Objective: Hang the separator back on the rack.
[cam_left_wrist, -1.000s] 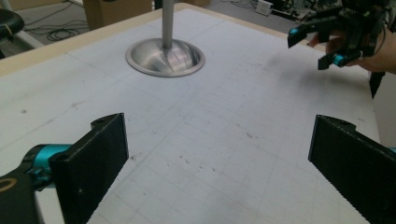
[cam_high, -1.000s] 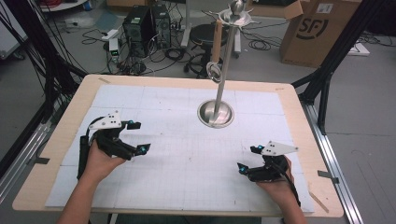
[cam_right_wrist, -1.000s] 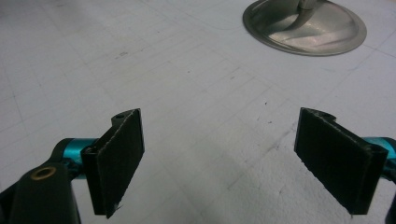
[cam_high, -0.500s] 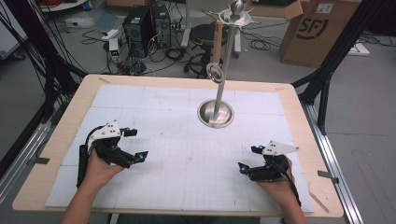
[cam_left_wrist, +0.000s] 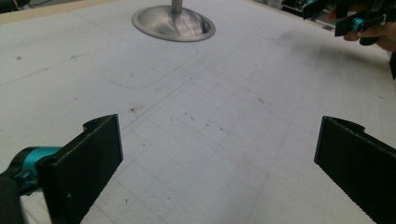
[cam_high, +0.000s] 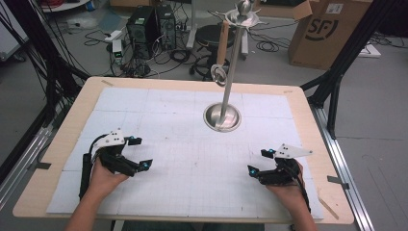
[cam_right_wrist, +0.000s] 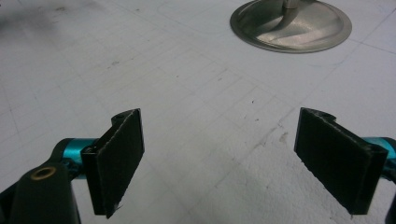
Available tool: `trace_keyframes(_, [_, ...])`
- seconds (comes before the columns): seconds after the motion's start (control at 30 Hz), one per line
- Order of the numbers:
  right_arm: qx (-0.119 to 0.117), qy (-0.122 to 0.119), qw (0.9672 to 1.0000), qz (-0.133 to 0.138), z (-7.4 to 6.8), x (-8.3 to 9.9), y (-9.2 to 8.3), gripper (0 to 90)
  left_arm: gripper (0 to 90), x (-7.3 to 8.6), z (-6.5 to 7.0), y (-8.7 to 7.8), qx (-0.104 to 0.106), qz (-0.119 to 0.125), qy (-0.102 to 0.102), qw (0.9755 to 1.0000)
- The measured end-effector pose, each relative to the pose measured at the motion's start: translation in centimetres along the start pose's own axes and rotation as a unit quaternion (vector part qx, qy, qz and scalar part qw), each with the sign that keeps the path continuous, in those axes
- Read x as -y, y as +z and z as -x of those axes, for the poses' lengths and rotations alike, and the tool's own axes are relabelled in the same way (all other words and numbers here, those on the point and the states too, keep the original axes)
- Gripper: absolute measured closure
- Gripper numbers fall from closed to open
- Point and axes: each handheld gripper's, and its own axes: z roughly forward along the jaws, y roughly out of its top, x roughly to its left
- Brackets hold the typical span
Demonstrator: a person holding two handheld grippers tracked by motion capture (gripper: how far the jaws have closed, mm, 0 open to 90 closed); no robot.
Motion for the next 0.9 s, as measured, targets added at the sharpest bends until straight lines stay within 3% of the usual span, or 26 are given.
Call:
trace_keyframes(0.13, [0.003,-0.004,1.0000,-0.001,-0.03,-0.17,0.10,14.8,1.7,0.28,0.00,0.30,0.003,-0.012,0.001,0.9999])
trace_keyframes(0.37, [0.004,-0.012,0.9999,-0.009,-0.48,-0.25,0.29,14.8,1.7,0.39,-0.23,0.30,0.000,-0.010,-0.001,1.0000])
trace_keyframes(0.9, [-0.001,-0.007,0.9999,-0.012,-0.41,-0.08,0.41,14.8,1.7,0.66,-0.67,0.72,-0.002,-0.019,-0.011,0.9997])
